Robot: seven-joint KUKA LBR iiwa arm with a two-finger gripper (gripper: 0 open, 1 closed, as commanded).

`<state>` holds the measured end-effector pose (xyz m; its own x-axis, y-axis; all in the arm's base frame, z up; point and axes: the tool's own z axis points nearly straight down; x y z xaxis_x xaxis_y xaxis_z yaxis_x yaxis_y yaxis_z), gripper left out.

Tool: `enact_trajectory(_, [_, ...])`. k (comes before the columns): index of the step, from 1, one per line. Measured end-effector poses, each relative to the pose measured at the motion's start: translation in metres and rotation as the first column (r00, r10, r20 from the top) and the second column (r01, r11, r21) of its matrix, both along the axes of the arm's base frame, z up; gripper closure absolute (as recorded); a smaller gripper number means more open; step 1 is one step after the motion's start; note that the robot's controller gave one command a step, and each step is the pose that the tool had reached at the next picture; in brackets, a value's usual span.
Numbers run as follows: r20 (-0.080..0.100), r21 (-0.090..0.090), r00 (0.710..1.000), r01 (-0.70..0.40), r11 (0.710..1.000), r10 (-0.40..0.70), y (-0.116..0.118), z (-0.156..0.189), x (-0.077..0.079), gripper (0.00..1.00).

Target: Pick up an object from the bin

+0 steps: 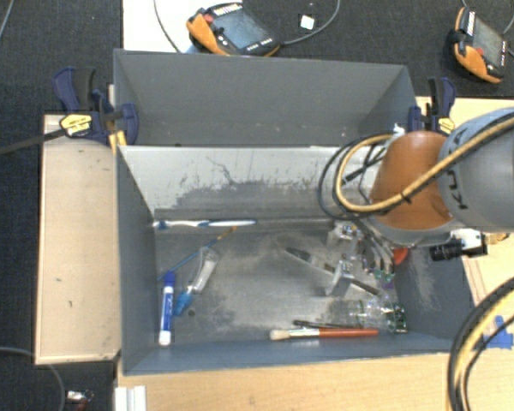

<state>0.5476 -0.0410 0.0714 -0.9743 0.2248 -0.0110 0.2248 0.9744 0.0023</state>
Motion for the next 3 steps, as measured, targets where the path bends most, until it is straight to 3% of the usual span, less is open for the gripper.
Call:
enact_trajectory(1, [-0.001, 0.005, 0.872, 0.489, 0.872, -0.489, 0.026, -0.001, 0.007, 1.00])
enact_trajectory(2, [-0.001, 0.005, 0.873, 0.488, 0.873, -0.488, 0.025, 0.000, 0.007, 1.00])
enact_trajectory(3, [-0.011, 0.000, 0.874, 0.487, 0.874, -0.487, 0.025, 0.036, 0.004, 1.00])
